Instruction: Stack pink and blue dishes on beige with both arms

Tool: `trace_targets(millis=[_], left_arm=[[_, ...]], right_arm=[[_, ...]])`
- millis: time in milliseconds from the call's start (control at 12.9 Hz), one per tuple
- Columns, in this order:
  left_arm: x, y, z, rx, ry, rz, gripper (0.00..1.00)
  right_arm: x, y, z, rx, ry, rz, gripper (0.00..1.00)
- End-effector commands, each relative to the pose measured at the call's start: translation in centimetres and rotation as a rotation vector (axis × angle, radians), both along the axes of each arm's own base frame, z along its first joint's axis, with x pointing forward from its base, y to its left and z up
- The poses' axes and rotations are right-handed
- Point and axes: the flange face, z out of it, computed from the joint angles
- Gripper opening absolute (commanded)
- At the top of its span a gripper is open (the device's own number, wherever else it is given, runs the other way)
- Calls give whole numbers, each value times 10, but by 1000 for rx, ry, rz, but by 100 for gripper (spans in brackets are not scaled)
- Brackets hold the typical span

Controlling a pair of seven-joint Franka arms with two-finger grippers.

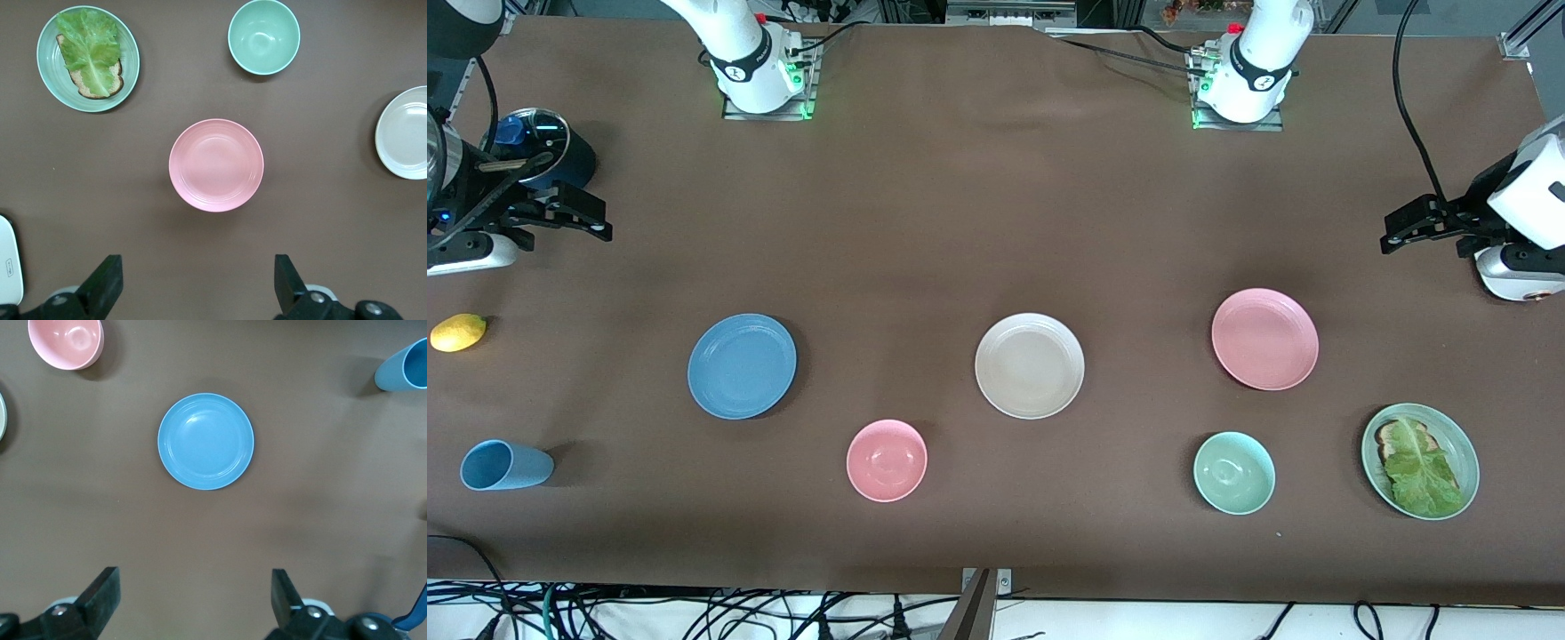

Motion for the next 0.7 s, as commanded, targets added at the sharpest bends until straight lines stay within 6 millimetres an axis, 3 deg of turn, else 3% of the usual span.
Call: trace_targets(millis=[0,620], left_arm=[[4,-1,6,-10,-8,-9,100],[4,-1,4,-9,-3,-7,100]], right_arm=[[-1,-4,2,13,-3,8,100],[4,-4,-11,14,5,3,100]])
